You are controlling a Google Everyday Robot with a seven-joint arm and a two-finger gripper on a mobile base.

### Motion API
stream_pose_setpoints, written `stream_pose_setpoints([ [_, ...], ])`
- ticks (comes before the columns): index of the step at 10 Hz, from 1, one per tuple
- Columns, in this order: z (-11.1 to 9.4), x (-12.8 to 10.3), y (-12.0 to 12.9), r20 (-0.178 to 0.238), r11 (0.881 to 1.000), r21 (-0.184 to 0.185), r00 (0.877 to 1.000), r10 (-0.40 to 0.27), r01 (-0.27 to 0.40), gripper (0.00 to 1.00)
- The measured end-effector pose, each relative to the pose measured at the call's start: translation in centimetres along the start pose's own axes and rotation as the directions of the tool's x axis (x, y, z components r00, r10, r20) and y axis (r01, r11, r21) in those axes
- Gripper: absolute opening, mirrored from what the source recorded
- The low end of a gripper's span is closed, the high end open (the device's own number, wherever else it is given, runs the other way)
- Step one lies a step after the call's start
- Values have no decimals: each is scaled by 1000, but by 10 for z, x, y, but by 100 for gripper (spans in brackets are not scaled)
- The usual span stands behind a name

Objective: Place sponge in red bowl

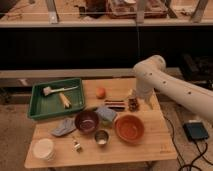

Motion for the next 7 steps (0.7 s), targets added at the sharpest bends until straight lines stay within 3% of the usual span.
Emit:
stream_pose_setpoints([
  [2,-3,-9,-11,-11,994,-21,994,-105,105,80],
  [5,-4,-10,-11,-12,993,-20,993,-115,115,80],
  [6,-6,-9,-14,-15,990,-18,990,-142,141,80],
  [7,-8,-11,-26,-10,977,-18,977,-213,213,80],
])
